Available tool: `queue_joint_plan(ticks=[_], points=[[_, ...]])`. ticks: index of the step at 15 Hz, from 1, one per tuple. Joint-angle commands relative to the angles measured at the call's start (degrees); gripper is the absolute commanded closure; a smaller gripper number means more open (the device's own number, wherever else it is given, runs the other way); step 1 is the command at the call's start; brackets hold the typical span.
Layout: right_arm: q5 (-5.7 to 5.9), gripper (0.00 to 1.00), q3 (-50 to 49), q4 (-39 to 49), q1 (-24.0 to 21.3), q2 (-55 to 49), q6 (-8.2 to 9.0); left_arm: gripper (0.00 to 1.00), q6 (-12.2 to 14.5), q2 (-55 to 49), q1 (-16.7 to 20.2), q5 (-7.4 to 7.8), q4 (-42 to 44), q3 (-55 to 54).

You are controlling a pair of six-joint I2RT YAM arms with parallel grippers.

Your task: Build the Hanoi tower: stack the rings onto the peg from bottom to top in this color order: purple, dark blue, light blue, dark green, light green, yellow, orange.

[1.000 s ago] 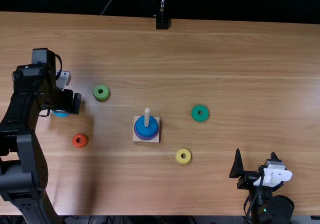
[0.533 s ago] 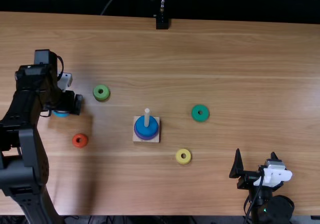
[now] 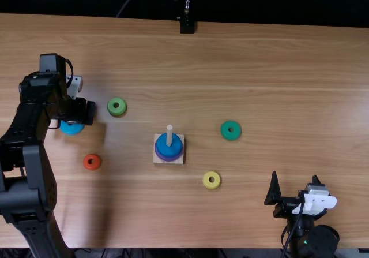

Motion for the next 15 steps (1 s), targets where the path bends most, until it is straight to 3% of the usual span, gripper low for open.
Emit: queue_joint_plan(ticks=[1,10,11,13,14,15], points=[[-0.10,0.00,-3.59,-3.71,-0.27,-0.73,0.13,0.00,0.52,0.74,0.00,0.84,-0.34,2.00],[-0.10,0.00,-3.59,-3.71,-0.18,-0.73,0.13,0.00,0.73,0.04,0.52,0.84,-3.72,1.65],[-0.10,0.00,-3.59,-3.71,-0.18,-0.73,0.13,0.11,0.73,0.04,0.44,0.95,-3.82,1.56],[-0.10,0.00,-3.59,-3.71,-0.27,-0.73,0.13,0.79,0.84,-0.05,0.35,0.95,-3.72,1.56],[-0.10,0.00,-3.59,-3.60,-0.27,-0.73,0.13,0.97,0.84,-0.23,0.35,0.95,-3.72,1.56],[-0.21,0.00,-3.59,-3.71,-0.27,-0.73,0.13,0.99,0.73,-0.93,0.35,0.95,-3.82,1.56]])
